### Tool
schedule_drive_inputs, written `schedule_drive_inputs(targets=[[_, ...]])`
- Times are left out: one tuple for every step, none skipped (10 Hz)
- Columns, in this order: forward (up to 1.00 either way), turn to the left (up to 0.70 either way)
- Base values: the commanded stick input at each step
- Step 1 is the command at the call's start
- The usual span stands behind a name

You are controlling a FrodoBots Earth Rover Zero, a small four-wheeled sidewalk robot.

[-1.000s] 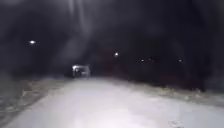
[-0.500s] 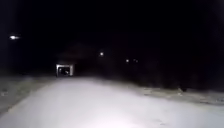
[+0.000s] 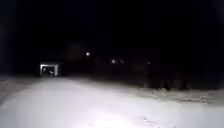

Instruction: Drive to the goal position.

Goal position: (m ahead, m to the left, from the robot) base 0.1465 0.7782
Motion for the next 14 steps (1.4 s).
schedule_drive_inputs(targets=[[0.00,-0.70],[0.00,-0.70],[0.00,-0.70],[0.00,-0.70],[0.00,-0.70],[0.00,-0.70],[0.00,-0.70],[0.00,-0.70],[0.00,-0.70],[0.00,-0.70],[0.00,-0.70],[0.00,-0.70],[0.00,-0.70],[0.00,-0.70]])
